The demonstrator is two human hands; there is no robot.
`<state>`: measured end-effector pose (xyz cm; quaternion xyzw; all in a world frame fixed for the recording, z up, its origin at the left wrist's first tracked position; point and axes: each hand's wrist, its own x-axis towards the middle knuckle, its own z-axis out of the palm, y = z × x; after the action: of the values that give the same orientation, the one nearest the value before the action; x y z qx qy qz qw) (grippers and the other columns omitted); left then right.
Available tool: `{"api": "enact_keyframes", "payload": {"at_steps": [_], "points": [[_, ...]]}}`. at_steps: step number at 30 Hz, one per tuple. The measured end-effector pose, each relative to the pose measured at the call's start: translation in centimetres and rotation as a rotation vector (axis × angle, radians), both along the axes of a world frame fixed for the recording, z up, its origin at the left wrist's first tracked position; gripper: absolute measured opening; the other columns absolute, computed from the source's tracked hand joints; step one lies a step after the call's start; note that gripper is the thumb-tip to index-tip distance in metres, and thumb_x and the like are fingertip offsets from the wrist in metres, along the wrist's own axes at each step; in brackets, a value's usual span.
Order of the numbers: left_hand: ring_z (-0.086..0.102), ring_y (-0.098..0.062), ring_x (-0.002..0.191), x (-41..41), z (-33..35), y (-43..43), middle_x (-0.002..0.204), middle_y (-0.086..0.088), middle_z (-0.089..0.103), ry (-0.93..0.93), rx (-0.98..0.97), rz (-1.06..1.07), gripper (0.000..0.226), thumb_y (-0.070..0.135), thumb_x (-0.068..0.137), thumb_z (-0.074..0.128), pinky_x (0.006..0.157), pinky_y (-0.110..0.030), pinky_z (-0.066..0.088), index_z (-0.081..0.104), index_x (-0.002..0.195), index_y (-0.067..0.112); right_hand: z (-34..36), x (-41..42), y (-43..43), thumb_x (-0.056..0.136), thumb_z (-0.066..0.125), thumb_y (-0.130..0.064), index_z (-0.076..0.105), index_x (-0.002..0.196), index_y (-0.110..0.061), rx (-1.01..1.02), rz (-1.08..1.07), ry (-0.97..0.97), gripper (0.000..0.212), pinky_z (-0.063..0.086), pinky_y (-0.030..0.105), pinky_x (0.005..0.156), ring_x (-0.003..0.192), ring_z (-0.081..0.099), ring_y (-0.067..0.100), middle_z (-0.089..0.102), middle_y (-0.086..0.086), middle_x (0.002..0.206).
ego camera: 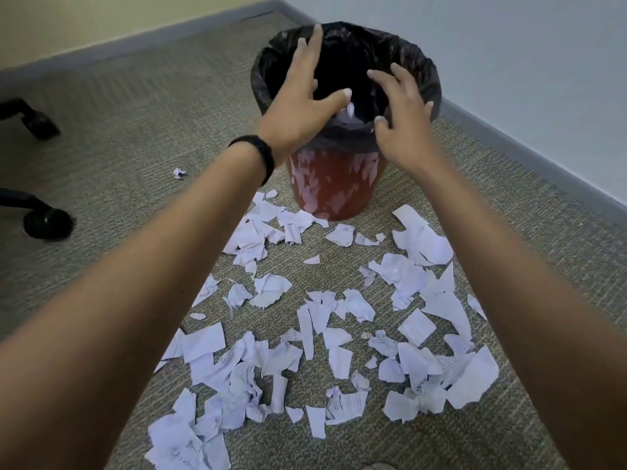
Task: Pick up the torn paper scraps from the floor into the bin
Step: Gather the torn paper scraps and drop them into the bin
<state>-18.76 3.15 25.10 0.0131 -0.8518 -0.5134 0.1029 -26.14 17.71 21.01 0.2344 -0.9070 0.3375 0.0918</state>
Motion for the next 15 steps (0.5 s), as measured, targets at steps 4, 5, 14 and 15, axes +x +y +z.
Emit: {"api": "enact_keyframes", "payload": {"at_steps": [4, 5, 14, 15], "points": [[0.02, -0.019, 0.144, 1.9, -4.0, -0.6, 0.159, -0.002, 0.002, 0.065, -0.061, 0.027, 0.07, 0.018, 0.094, 0.053, 0.116, -0.034, 0.027, 0.012, 0.151, 0.023, -1.2, 2.2, 1.8, 0.085, 0.044, 0.005, 0.04, 0.138, -0.019, -0.237, -0.049, 0.118, 0.058, 0.031, 0.023, 0.113, 0.134, 0.029, 0.007, 0.028, 0.005, 0.151], [0.018, -0.018, 0.144, 2.7, -5.5, -1.0, 0.159, -0.001, 0.004, 0.057, -0.11, 0.03, 0.07, 0.018, 0.094, 0.054, 0.117, -0.039, 0.025, 0.013, 0.15, 0.023, -1.7, 2.9, 2.4, 0.085, 0.044, 0.007, 0.041, 0.137, -0.015, -0.287, -0.06, 0.122, 0.057, 0.031, 0.003, 0.102, 0.128, 0.031, -0.003, 0.03, 0.006, 0.149], [0.005, -0.031, 0.146, 12.7, -21.4, -7.5, 0.159, -0.007, -0.001, -0.475, -0.679, 0.037, 0.068, 0.025, 0.094, 0.054, 0.115, -0.053, 0.019, 0.015, 0.149, 0.025, -16.2, 5.8, 15.3, 0.087, 0.05, 0.0, 0.045, 0.13, 0.001, 0.068, -0.202, -0.353, 0.043, 0.038, 0.04, 0.098, 0.124, 0.043, 0.036, 0.043, 0.021, 0.136], [0.0, -0.034, 0.146, 13.5, -22.5, -8.5, 0.159, -0.008, -0.005, -0.602, -0.725, 0.069, 0.07, 0.028, 0.093, 0.054, 0.113, -0.058, 0.018, 0.014, 0.15, 0.026, -17.8, 6.2, 16.6, 0.086, 0.054, 0.001, 0.045, 0.131, 0.002, 0.097, -0.266, -0.432, 0.046, 0.039, 0.045, 0.098, 0.123, 0.044, 0.039, 0.044, 0.023, 0.135]]}}
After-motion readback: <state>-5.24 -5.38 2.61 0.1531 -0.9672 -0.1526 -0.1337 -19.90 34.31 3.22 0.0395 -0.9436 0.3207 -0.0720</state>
